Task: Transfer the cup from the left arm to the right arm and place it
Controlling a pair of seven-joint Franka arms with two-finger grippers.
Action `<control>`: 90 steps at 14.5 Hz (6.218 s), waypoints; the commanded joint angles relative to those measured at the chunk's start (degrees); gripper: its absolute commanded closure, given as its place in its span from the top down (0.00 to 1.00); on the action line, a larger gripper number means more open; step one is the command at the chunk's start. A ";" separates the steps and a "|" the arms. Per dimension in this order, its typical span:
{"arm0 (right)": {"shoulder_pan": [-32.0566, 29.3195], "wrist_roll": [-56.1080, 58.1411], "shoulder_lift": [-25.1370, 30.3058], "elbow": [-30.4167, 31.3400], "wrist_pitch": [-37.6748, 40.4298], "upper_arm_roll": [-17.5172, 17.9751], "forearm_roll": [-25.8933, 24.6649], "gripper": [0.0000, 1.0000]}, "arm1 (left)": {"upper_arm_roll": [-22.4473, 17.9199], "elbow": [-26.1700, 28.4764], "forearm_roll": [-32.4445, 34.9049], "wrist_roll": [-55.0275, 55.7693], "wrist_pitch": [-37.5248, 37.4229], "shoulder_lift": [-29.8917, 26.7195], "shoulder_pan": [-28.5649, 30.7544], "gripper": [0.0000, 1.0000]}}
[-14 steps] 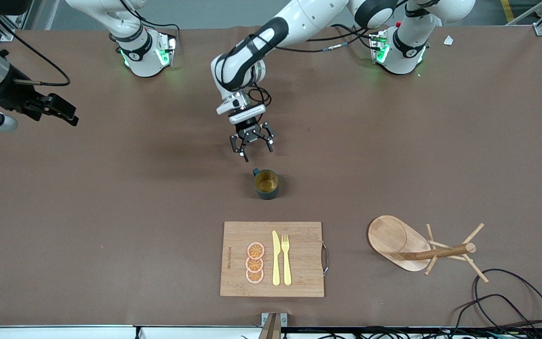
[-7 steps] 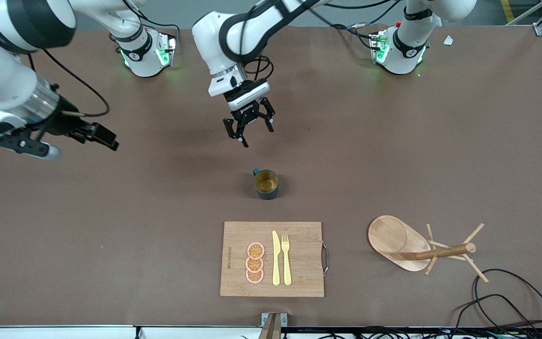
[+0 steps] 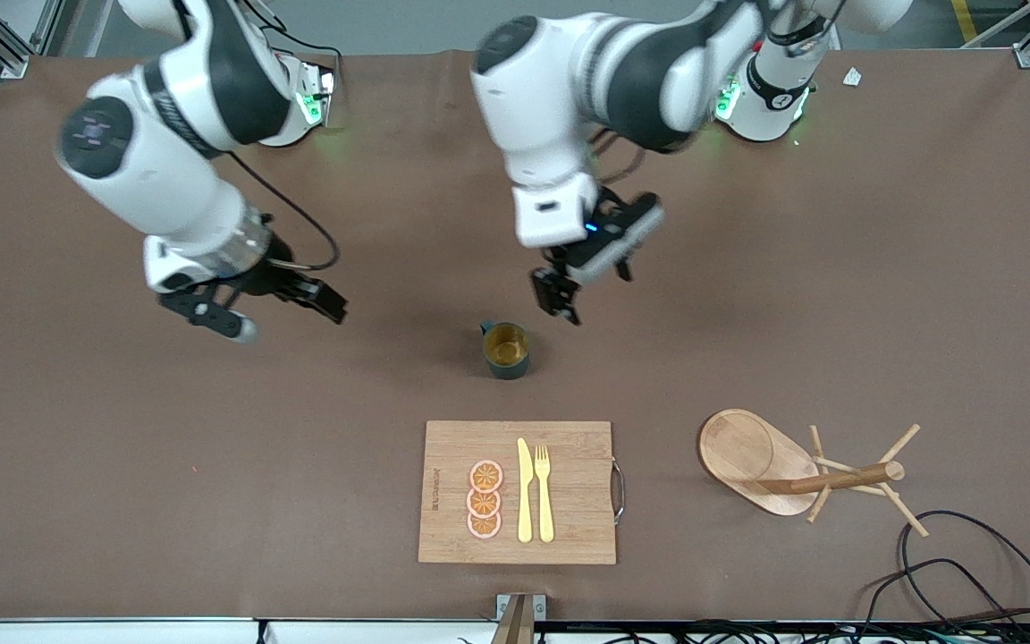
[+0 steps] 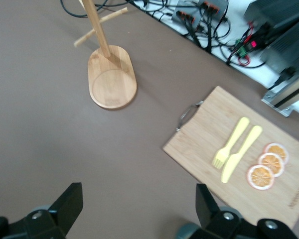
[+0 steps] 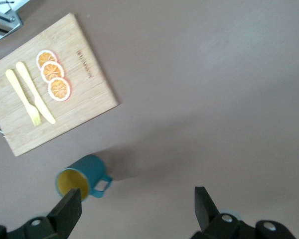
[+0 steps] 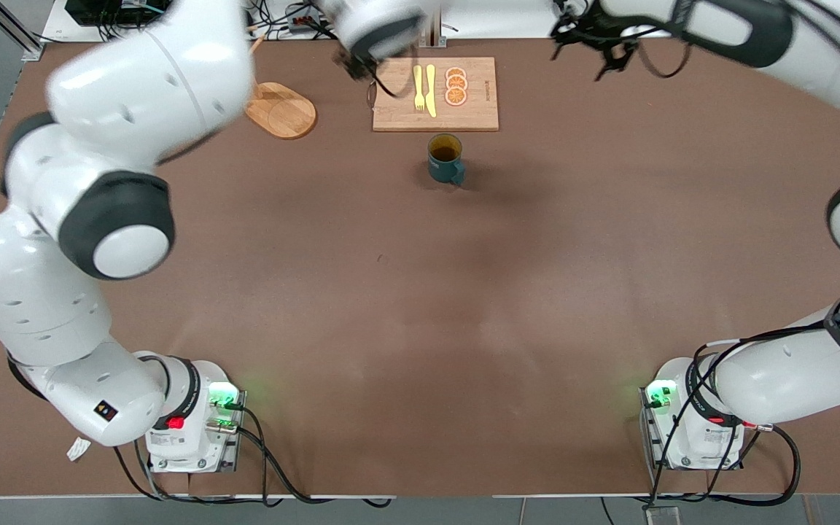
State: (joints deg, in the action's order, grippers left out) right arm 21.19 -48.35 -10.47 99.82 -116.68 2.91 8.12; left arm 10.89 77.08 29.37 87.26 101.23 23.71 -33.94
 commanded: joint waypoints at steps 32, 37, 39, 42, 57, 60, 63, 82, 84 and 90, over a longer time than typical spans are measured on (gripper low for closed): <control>16.69 -3.50 -28.63 -15.62 -9.79 -0.89 -10.58 1.00 | -7.20 10.81 -28.58 -78.91 -16.15 -26.70 32.71 1.00; 17.39 -3.42 -31.79 -17.11 -12.87 -1.07 -10.67 0.98 | -6.76 10.55 -28.40 -78.91 -16.15 -26.26 32.62 1.00; 17.48 -3.42 -32.50 -17.38 -12.87 -1.07 -10.67 0.90 | -6.76 10.46 -28.40 -78.91 -16.15 -26.35 32.62 1.00; 17.57 -3.50 -32.77 -17.56 -12.87 -1.07 -10.67 0.70 | -6.76 10.20 -28.40 -79.00 -16.15 -26.52 32.89 1.00; 17.75 -4.73 -33.38 -17.03 -13.92 -1.07 -11.81 0.02 | -6.76 8.97 -28.40 -79.00 -16.77 -26.00 32.80 1.00; 17.22 -4.21 -32.95 -16.94 -13.31 -1.07 -11.64 0.01 | -6.84 8.88 -28.40 -79.00 -16.77 -26.09 32.89 1.00; 14.85 0.34 -29.18 -16.15 -6.85 -0.98 -11.55 0.00 | -6.84 8.88 -28.32 -78.91 -16.51 -25.91 32.89 1.00; -19.87 77.58 -2.45 24.62 -20.32 -0.98 -11.28 0.00 | -6.58 8.88 -28.40 -78.65 -16.42 -25.47 32.36 1.00; -23.72 84.53 -2.97 26.47 -23.84 -0.98 -11.28 0.00 | -6.32 8.88 -28.40 -78.56 -16.42 -25.38 32.36 1.00; -27.07 92.90 -5.34 26.48 -25.60 -0.98 -11.55 0.00 | -4.83 8.88 -28.40 -77.77 -16.42 -25.38 31.92 1.00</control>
State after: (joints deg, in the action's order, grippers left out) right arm -3.83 42.39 -15.40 125.26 -140.36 0.81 -2.49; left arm 4.93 86.82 0.73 8.92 85.23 -1.99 -1.62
